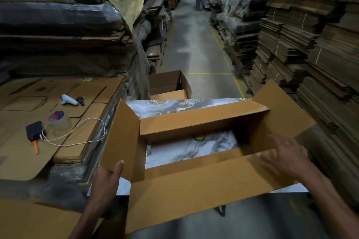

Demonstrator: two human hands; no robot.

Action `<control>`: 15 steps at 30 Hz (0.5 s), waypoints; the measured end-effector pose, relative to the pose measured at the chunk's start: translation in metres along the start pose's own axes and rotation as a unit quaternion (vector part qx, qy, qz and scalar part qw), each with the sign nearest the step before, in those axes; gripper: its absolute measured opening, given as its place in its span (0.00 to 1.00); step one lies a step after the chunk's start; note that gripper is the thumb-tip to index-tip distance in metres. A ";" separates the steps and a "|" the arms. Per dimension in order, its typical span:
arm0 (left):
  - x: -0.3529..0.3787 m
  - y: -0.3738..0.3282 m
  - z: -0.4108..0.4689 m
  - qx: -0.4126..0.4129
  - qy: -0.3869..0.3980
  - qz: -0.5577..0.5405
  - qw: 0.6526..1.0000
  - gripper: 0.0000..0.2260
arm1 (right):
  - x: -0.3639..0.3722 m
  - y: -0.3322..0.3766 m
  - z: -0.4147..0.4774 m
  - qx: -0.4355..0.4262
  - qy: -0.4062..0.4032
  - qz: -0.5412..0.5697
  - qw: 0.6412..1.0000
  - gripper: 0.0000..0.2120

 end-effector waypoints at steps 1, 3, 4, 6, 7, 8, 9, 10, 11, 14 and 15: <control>0.000 0.001 0.001 0.004 -0.002 -0.001 1.000 0.22 | 0.001 0.007 -0.010 -0.086 0.036 -0.001 0.996 0.51; 0.001 -0.003 0.000 0.010 0.002 0.003 1.000 0.24 | 0.013 0.038 -0.039 -0.219 0.152 -0.033 0.963 0.57; 0.002 -0.002 0.000 0.012 0.004 0.002 1.000 0.24 | 0.024 0.053 -0.052 -0.253 0.189 -0.080 0.946 0.58; 0.001 -0.002 0.001 0.008 0.004 0.004 1.000 0.20 | 0.045 0.076 -0.059 -0.299 0.149 -0.147 0.931 0.50; 0.000 -0.003 0.001 0.004 0.007 0.001 1.000 0.21 | 0.051 0.080 -0.057 -0.308 0.105 -0.161 0.932 0.44; -0.002 -0.002 0.002 -0.002 0.015 -0.005 1.000 0.23 | 0.050 0.081 -0.055 -0.307 0.057 -0.166 0.935 0.41; -0.004 -0.005 0.001 -0.008 0.029 -0.011 0.999 0.22 | 0.046 0.080 -0.048 -0.326 0.000 -0.158 0.932 0.38; -0.004 -0.010 -0.003 -0.006 0.042 -0.042 0.998 0.19 | 0.040 0.078 -0.042 -0.343 -0.052 -0.147 0.926 0.34; -0.005 -0.019 -0.011 -0.003 0.056 -0.074 0.996 0.13 | 0.034 0.075 -0.035 -0.346 -0.094 -0.142 0.923 0.30; -0.004 -0.030 -0.035 -0.011 0.123 -0.114 0.986 0.12 | 0.015 0.083 -0.024 -0.298 -0.125 -0.178 0.929 0.25; -0.005 -0.034 -0.044 -0.019 0.147 -0.099 0.984 0.14 | 0.011 0.088 -0.020 -0.291 -0.130 -0.179 0.931 0.23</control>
Point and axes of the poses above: each hand's wrist, its own z-axis towards the middle knuckle, its own x-axis out of the palm, y = z × x, the point moved 2 cm from there along z, towards the middle knuckle, and after that the axes turned 8 degrees about y, right-handed, at the moved point
